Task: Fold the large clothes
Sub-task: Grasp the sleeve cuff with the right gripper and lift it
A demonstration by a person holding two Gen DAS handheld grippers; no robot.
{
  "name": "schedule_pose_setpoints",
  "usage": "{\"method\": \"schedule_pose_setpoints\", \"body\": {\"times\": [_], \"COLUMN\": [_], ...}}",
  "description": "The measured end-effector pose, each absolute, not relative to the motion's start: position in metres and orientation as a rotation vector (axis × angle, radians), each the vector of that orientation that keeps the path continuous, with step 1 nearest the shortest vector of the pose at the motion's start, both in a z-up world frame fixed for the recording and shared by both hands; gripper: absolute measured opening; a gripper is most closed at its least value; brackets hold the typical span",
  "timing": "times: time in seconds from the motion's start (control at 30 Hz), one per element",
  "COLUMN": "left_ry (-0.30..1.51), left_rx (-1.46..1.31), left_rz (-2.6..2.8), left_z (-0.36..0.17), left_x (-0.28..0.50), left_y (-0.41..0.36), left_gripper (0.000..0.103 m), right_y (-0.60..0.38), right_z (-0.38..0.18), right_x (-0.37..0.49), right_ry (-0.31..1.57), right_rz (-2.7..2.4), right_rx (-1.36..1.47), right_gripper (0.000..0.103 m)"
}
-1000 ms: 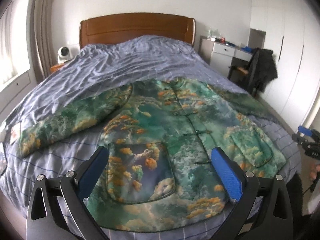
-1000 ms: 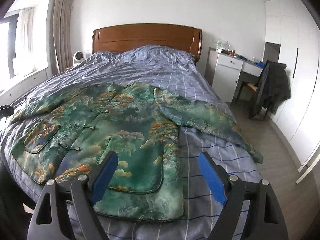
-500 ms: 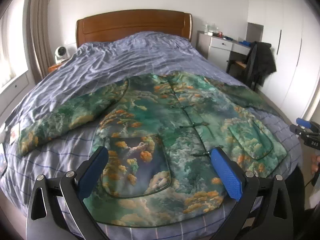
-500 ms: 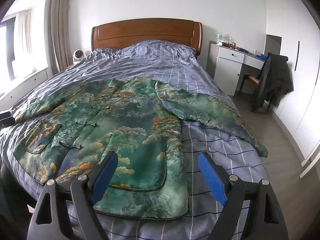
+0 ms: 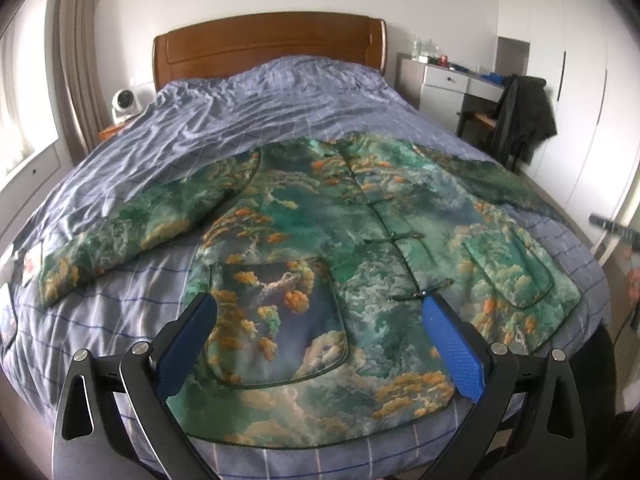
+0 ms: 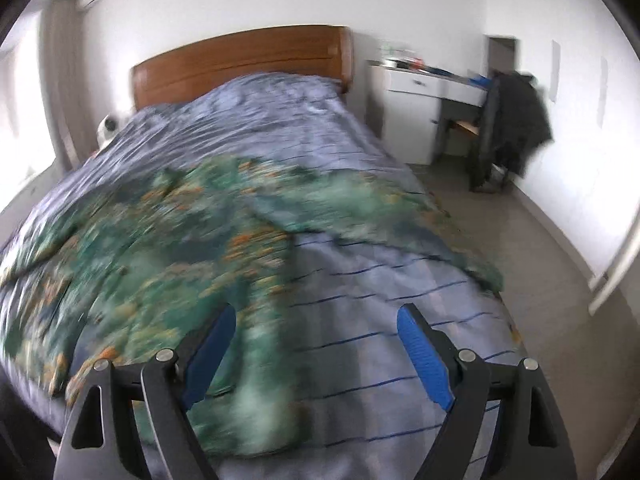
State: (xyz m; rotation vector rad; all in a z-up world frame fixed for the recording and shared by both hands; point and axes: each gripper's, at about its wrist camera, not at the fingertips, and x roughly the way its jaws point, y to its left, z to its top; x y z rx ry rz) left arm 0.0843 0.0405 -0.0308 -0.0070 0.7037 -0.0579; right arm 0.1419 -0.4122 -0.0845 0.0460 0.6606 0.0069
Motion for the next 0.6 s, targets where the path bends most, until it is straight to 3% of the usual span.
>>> {"method": "schedule_pose_setpoints", "body": {"times": [0.17, 0.47, 0.6], "left_ry": [0.715, 0.726, 0.730], "left_rx": [0.008, 0.046, 0.037], "left_rz": [-0.057, -0.041, -0.021], "left_z": [-0.033, -0.030, -0.027], "left_x": [0.087, 0.087, 0.087], "left_y": [0.033, 0.026, 0.029], "left_gripper": [0.102, 0.102, 0.102], "right_y": [-0.519, -0.641, -0.660], "right_z": [-0.093, -0.192, -0.234], "right_x": [0.173, 0.243, 0.262], "right_ry": [0.669, 0.698, 0.676], "right_rz": [-0.110, -0.138, -0.232], "right_rx": [0.391, 1.109, 1.273], "right_gripper": [0.085, 0.084, 0.072]}}
